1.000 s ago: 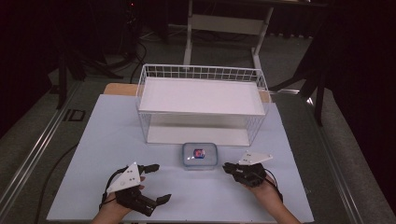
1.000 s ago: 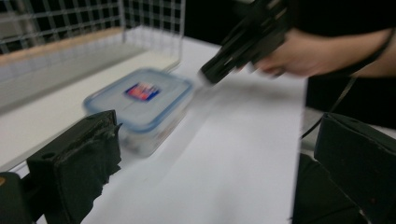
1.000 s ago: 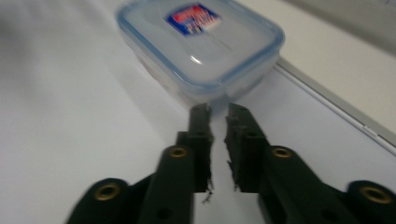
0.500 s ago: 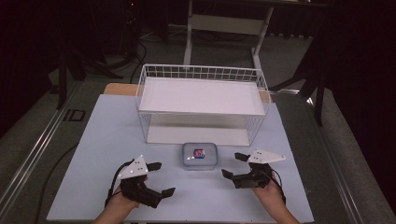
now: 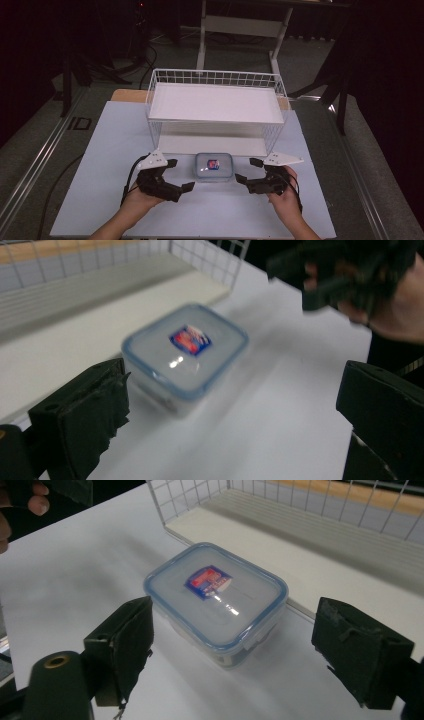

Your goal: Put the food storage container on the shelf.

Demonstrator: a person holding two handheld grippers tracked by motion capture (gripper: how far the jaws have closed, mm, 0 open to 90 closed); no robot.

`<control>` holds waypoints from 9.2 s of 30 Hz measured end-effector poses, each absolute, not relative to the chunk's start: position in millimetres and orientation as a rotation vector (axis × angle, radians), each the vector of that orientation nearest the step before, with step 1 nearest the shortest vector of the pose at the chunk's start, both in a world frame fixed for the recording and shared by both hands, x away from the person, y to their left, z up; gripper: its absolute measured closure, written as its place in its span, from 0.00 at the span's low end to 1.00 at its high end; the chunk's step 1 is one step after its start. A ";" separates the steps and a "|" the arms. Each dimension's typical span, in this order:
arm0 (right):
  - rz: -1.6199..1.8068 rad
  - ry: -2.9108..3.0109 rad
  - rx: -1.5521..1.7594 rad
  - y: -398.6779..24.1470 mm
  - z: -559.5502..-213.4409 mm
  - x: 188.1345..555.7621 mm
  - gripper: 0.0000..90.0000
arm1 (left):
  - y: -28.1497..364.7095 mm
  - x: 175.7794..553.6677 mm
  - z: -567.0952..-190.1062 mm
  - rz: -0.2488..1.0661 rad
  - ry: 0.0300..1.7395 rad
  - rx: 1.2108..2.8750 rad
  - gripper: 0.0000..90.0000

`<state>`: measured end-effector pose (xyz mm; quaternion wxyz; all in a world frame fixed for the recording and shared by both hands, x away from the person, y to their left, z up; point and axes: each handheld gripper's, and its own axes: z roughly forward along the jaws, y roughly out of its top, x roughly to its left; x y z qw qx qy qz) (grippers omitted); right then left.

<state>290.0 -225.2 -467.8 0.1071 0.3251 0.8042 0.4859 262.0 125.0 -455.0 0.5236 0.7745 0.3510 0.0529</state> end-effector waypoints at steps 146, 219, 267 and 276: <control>1.450 2.236 1.563 -179.4 -504.3 396.1 0.36 | 85.8 391.7 -514.8 0.142 1.078 1.745 0.44; 1.245 2.308 1.221 -148.8 -511.2 345.9 1.00 | 130.4 288.6 -512.2 0.283 0.862 1.782 0.02; 1.285 2.306 1.158 -125.0 -508.2 364.1 0.92 | 122.5 282.5 -509.3 0.308 0.758 1.797 0.02; 1.321 2.311 1.043 -144.4 -493.2 335.9 0.71 | 114.9 279.5 -494.3 0.302 0.673 1.840 0.02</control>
